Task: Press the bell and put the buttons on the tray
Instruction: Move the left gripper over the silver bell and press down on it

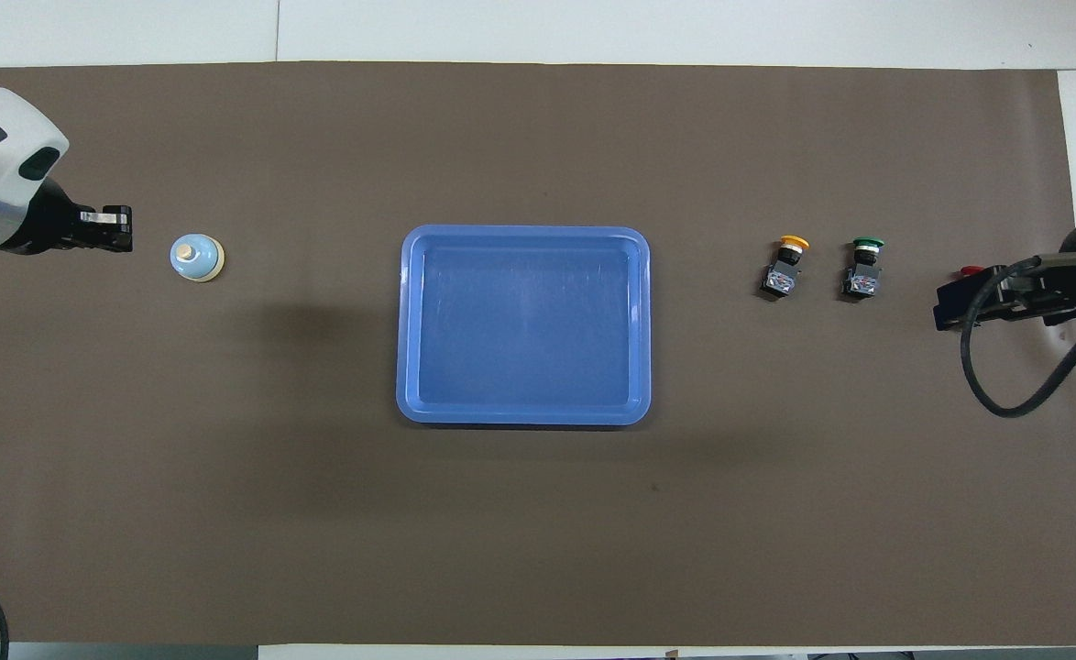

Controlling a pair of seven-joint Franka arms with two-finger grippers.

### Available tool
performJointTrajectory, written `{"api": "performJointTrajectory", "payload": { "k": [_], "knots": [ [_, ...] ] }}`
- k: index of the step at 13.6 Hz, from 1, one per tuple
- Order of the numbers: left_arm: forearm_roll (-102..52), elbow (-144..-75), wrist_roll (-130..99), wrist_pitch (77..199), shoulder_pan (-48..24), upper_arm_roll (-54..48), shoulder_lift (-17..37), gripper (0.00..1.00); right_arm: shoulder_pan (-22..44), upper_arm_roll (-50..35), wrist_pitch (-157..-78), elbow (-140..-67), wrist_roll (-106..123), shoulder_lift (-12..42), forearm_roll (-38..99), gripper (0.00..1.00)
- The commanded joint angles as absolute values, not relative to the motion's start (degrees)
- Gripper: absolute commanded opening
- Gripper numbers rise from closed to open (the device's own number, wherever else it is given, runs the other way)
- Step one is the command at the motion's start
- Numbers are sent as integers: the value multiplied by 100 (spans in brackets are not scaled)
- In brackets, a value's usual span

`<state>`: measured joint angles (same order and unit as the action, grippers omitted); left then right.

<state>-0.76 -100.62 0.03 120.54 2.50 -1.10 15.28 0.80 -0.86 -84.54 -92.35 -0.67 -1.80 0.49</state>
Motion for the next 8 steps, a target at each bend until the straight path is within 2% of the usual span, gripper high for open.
{"api": "performJointTrajectory", "payload": {
  "k": [1,6,8],
  "knots": [
    [-26,-10099,-35,12427,264,-123,1818,0,-35,-167,-8420,-9308,70,-264,-18,100],
    [-18,-10362,-79,12928,202,-123,2039,0,-35,-167,-8420,-9308,70,-264,-18,100],
    [-18,-10685,-79,13313,202,-123,2022,0,-35,-167,-8420,-9308,70,-264,-18,100]
  ]
}}
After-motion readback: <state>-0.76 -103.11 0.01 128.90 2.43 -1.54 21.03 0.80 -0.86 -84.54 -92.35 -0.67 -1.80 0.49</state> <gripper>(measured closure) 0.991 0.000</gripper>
